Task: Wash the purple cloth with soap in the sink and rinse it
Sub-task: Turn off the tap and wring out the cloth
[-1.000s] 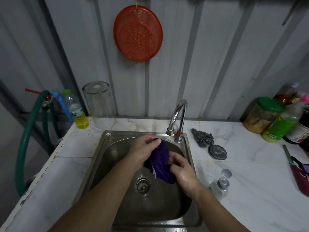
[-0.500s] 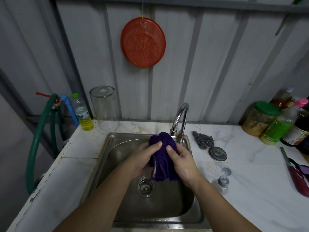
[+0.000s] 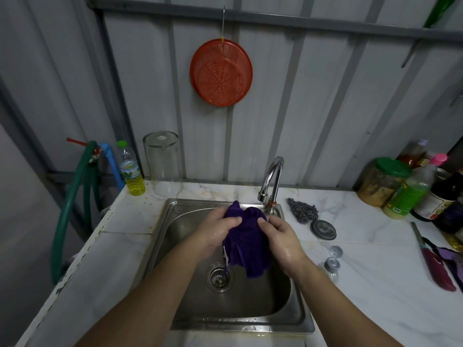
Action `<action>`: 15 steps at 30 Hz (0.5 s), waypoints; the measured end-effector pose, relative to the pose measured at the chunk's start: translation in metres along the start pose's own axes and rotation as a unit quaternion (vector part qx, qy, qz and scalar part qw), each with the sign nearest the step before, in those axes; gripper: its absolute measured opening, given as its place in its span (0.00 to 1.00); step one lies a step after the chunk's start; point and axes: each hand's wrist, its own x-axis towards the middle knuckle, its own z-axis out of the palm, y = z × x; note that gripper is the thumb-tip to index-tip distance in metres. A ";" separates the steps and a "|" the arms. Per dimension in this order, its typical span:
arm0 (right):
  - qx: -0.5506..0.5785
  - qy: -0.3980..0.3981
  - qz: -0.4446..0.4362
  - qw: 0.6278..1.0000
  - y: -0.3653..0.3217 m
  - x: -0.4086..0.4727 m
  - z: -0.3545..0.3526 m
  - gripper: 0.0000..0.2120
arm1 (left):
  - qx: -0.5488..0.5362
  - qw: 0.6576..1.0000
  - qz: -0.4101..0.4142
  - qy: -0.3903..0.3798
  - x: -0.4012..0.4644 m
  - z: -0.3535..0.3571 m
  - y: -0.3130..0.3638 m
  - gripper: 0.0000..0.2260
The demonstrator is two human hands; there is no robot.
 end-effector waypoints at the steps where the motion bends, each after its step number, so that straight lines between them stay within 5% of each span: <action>1: -0.015 0.010 0.001 1.000 -0.001 -0.002 0.001 0.11 | 0.029 0.999 0.009 0.011 -0.001 -0.001 0.000 0.06; 3: 0.000 -0.007 0.012 1.000 -0.003 -0.006 0.002 0.15 | 0.051 0.997 0.024 0.048 -0.002 -0.002 -0.004 0.07; 7: 0.030 -0.100 0.051 0.993 -0.006 -0.023 -0.003 0.21 | -0.096 0.990 -0.036 0.097 -0.010 0.000 -0.007 0.11; 11: 0.043 -0.044 0.042 0.997 -0.001 -0.044 -0.006 0.15 | -0.142 0.982 -0.121 -0.024 -0.024 0.000 -0.010 0.12; 15: -0.004 0.003 0.052 0.999 -0.002 -0.068 -0.019 0.12 | -0.110 0.988 -0.094 -0.056 -0.035 0.009 -0.029 0.10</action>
